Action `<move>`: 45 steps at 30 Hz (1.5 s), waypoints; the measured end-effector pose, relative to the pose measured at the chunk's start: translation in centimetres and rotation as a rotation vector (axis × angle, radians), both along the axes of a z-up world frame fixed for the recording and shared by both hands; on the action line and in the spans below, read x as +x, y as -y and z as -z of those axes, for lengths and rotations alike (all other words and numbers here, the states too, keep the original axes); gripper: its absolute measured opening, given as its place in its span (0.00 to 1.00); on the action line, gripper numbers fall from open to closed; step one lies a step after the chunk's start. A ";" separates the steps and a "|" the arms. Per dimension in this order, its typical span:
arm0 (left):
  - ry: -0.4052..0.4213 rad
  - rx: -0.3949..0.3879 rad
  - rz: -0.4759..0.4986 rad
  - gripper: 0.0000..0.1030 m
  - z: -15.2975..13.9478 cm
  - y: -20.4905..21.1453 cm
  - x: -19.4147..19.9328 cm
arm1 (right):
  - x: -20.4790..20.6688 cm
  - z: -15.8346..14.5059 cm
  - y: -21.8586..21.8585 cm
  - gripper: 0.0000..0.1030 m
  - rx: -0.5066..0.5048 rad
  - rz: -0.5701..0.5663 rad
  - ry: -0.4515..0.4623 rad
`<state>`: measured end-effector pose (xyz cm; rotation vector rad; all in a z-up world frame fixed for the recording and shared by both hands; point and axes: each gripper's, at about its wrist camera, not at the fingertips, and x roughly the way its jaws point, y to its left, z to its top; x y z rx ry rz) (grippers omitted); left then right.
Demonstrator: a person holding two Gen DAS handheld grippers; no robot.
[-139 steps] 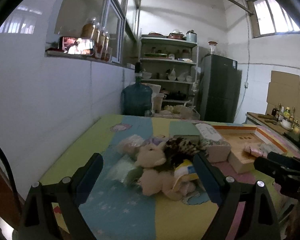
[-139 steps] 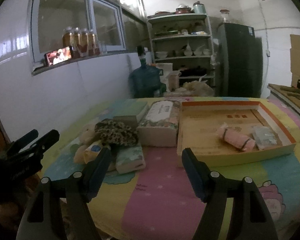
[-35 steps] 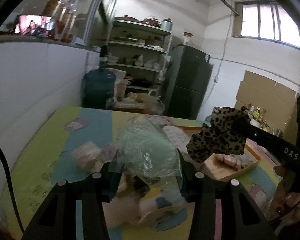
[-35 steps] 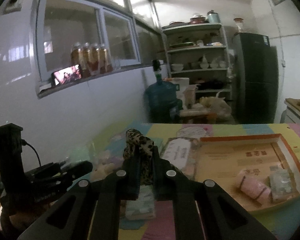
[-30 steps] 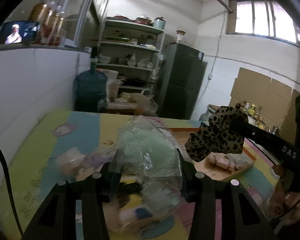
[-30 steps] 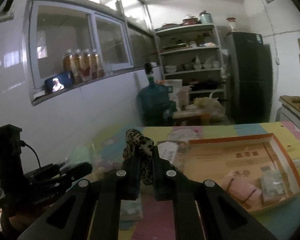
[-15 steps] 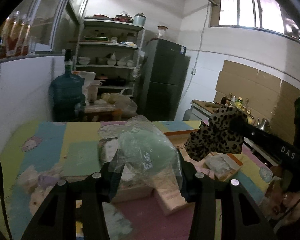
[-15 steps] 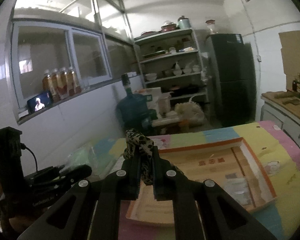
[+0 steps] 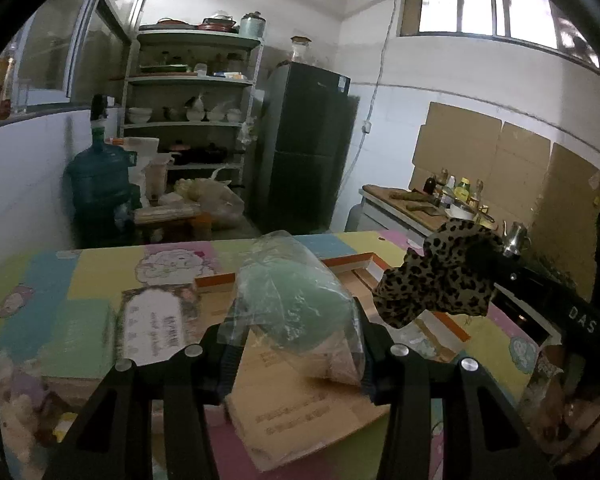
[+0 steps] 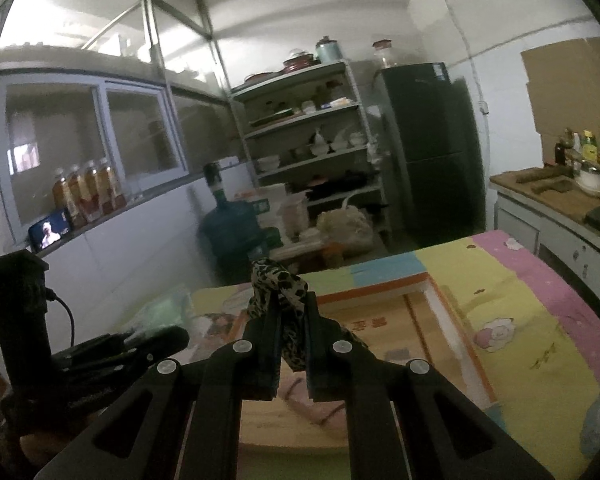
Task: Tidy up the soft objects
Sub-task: 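Carry the clear bag and leopard-print cloth with both grippers over the tray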
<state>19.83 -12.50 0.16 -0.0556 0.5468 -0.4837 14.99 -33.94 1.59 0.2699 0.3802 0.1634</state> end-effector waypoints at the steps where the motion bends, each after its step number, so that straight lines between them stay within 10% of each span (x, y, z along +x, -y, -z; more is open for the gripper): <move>1: -0.005 -0.001 0.002 0.47 0.1 0.5 0.3 | 0.1 0.1 0.4 0.09 0.004 0.003 0.000; 45: -0.350 0.026 0.027 0.47 7.5 10.5 10.8 | 9.5 7.1 8.8 0.11 0.095 0.018 -0.188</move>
